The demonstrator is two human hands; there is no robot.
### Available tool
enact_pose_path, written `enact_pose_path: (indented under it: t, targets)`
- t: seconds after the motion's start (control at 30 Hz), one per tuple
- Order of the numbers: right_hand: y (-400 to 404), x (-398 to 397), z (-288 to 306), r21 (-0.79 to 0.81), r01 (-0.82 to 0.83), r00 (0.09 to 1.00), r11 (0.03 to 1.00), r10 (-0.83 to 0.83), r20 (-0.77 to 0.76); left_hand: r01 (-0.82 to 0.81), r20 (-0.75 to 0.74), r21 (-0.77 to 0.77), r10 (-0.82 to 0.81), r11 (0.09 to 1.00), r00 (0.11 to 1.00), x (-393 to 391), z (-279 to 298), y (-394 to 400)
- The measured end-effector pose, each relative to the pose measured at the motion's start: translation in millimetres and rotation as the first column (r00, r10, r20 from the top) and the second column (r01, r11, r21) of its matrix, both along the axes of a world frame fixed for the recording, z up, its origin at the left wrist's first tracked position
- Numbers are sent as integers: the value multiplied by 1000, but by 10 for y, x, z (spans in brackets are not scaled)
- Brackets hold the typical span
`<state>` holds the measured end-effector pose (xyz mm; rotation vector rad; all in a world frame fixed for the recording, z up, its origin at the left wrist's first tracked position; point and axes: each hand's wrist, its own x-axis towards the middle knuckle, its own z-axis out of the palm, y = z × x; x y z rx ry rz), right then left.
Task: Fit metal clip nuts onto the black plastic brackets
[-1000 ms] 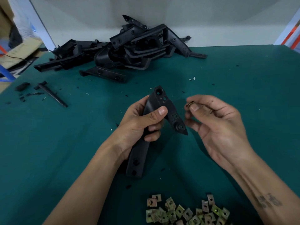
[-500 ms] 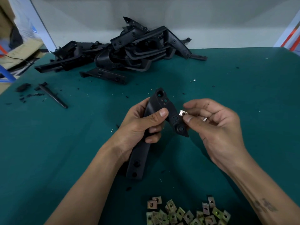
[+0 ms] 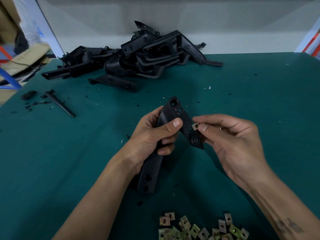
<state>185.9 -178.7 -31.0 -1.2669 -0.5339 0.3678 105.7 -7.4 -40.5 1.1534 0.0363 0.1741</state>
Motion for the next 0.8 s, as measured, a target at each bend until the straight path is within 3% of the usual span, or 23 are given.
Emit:
enact_pose_path:
  t: [0.1,0.27,0.37,0.5,0.63,0.8]
  targets:
    - [19,-21,-6,11,-23,999,1000,24,-41,-10,3,9,10,1000,1000,-2,20,-8]
    - [35,-57,38,127,-43,942,991,83,-326,-47,-5,-8,47,999,999,-11,33,-44]
    - [25,-78,35,134,-55,927,989,100,-361,-64,-4,0,64,998,998,-4,16,-39]
    - [51,-139,-4,93,-59,975,994,77,-209,-95,10,14,95,995,995,5,-2,-26]
    - [78,-212,-41,-27,18,996,999,-15,84,-158,25,12,158,987,987,13,-16,-4]
    - [114,-280,-105,-48,138,977,989,-128,173,-190,45,8,190,982,981,31,-56,-15]
